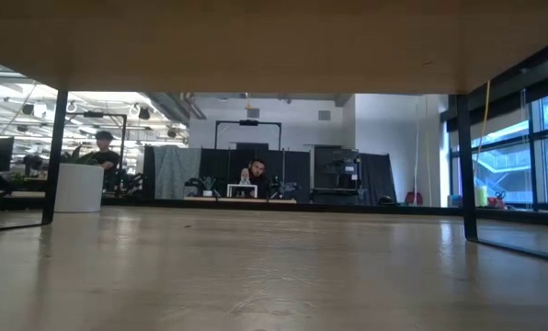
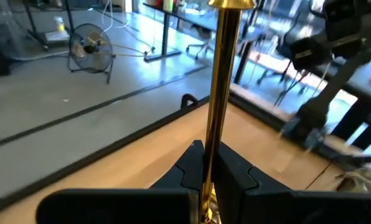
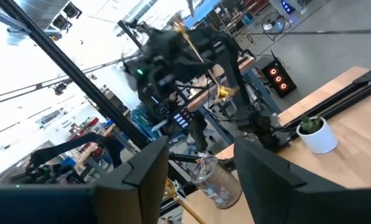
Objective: Pick & Place candle stick holders
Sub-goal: Put the gold candle holder on the shelf
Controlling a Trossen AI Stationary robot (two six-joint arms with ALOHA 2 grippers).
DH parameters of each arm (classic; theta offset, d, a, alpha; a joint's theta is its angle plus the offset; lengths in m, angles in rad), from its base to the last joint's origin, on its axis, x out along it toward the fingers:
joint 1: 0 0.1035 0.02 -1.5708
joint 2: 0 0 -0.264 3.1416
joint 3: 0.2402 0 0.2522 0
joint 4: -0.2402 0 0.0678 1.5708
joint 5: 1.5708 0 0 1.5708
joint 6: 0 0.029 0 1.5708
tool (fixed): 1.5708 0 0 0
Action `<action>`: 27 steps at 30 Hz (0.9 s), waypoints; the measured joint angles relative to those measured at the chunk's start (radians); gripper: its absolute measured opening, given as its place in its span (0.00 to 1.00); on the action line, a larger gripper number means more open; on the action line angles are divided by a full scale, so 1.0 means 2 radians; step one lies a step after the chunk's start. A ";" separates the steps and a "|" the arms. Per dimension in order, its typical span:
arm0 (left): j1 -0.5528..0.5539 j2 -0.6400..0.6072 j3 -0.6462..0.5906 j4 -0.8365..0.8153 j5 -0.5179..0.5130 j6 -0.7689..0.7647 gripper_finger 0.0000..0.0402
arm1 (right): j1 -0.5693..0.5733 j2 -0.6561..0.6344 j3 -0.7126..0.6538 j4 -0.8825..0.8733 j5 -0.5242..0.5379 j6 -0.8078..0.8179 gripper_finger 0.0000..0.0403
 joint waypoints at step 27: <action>-0.185 -0.017 -0.184 0.393 -0.031 0.201 0.03 | -0.012 0.001 0.000 -0.025 0.141 0.004 0.46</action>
